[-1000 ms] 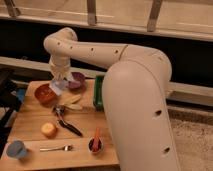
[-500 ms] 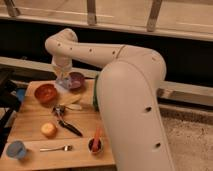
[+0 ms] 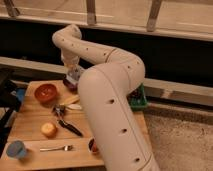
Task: Wipe purple bowl with towel
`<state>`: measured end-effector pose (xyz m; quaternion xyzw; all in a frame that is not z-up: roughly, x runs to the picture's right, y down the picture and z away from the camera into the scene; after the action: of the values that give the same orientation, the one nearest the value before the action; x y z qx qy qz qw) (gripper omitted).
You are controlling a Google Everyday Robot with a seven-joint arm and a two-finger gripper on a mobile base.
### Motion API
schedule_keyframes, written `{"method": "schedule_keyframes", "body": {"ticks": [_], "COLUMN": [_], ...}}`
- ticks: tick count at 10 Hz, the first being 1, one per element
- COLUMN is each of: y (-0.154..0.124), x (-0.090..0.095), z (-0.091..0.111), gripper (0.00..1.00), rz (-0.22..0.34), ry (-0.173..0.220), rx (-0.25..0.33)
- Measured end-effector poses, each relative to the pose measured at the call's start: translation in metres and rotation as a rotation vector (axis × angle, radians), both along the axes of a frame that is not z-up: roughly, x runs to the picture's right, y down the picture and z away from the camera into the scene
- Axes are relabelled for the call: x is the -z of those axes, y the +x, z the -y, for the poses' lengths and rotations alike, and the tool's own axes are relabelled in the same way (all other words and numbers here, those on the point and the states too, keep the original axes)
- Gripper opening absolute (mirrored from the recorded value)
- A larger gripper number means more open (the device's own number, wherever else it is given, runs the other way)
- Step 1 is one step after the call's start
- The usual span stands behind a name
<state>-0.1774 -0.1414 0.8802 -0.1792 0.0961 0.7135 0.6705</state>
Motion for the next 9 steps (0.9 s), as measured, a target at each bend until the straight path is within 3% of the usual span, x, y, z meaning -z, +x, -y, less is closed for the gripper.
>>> {"method": "schedule_keyframes", "body": {"ticks": [1,3,9], "y": [0.005,0.012,0.008], "x": [-0.017,-0.043,-0.044], "z": [0.000,-0.007,-0.011], "gripper": [0.00,0.00,0.00], "rz": [-0.014,0.042,0.065], "ry": [-0.001,-0.014,-0.008], "rx": [-0.015,-0.079,-0.098]}}
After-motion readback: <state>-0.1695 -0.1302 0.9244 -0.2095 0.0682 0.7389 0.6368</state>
